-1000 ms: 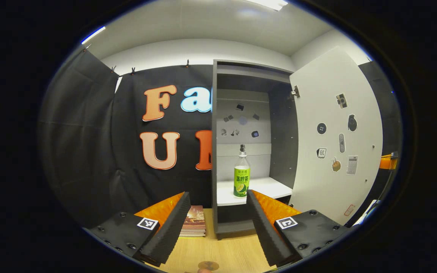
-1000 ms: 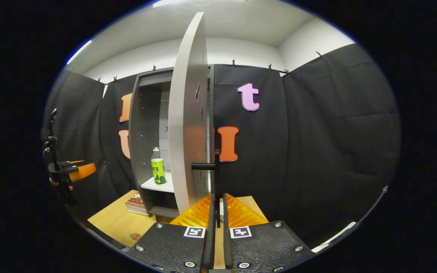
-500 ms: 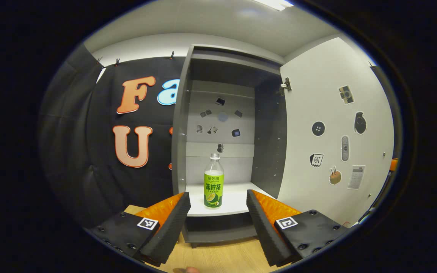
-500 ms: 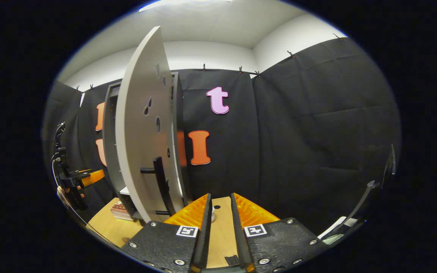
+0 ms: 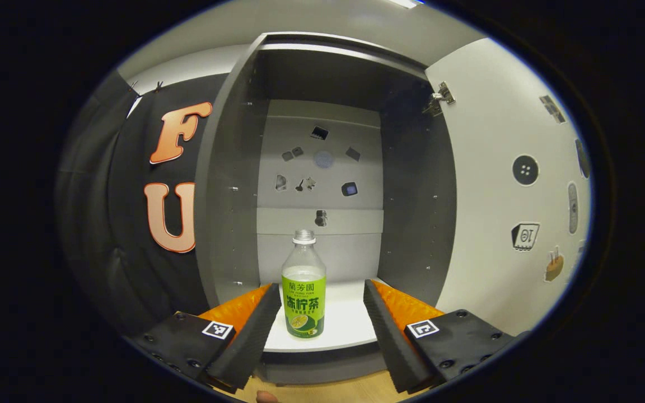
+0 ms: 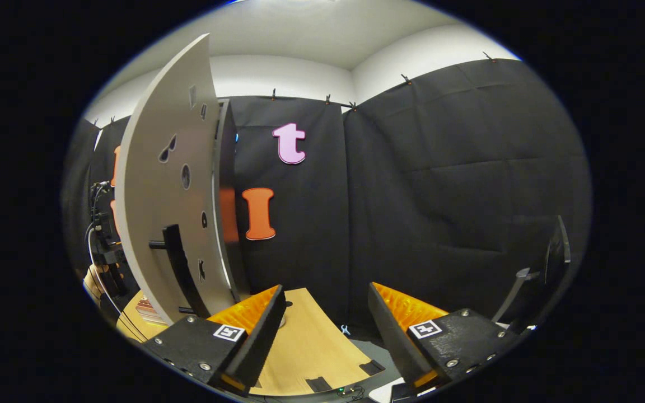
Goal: Open the cabinet door with the right hand, grasp the bottle in the cabinet with the left hand and place it on the coaster, then close the cabinet door with the right hand.
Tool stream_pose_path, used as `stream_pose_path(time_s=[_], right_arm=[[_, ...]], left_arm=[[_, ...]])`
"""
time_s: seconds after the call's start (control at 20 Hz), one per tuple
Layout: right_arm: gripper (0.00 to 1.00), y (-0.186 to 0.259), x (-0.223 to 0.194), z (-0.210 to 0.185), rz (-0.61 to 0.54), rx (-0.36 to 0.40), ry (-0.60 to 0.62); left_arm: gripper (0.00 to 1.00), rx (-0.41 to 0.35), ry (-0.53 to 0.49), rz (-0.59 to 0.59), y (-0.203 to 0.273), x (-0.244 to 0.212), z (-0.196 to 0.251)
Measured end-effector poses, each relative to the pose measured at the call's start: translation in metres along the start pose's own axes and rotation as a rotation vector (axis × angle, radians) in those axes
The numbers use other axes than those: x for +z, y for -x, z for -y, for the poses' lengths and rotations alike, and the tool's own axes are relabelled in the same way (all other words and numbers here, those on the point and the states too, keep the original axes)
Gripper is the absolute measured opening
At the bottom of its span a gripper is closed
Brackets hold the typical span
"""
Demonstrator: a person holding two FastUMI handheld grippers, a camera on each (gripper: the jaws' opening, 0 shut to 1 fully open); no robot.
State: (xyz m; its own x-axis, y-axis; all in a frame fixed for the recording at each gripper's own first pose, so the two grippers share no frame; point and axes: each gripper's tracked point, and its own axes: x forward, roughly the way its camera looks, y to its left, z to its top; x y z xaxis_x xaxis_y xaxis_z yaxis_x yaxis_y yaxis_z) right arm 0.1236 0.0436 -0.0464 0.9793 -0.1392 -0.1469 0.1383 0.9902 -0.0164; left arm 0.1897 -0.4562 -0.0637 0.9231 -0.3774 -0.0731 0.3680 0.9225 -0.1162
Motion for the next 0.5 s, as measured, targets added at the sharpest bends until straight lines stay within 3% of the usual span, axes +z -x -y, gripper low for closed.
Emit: stream_pose_path(time_s=[0.2,0.5], right_arm=[[0.93,-0.007,-0.004,0.012,-0.023,-0.052,-0.011],[0.93,-0.004,-0.015,0.023,-0.066,-0.111,-0.039]], left_arm=[[1.0,0.03,-0.012,-0.012,-0.039,-0.008,-0.008],[0.97,0.044,0.019,-0.043,-0.081,-0.01,-0.021]])
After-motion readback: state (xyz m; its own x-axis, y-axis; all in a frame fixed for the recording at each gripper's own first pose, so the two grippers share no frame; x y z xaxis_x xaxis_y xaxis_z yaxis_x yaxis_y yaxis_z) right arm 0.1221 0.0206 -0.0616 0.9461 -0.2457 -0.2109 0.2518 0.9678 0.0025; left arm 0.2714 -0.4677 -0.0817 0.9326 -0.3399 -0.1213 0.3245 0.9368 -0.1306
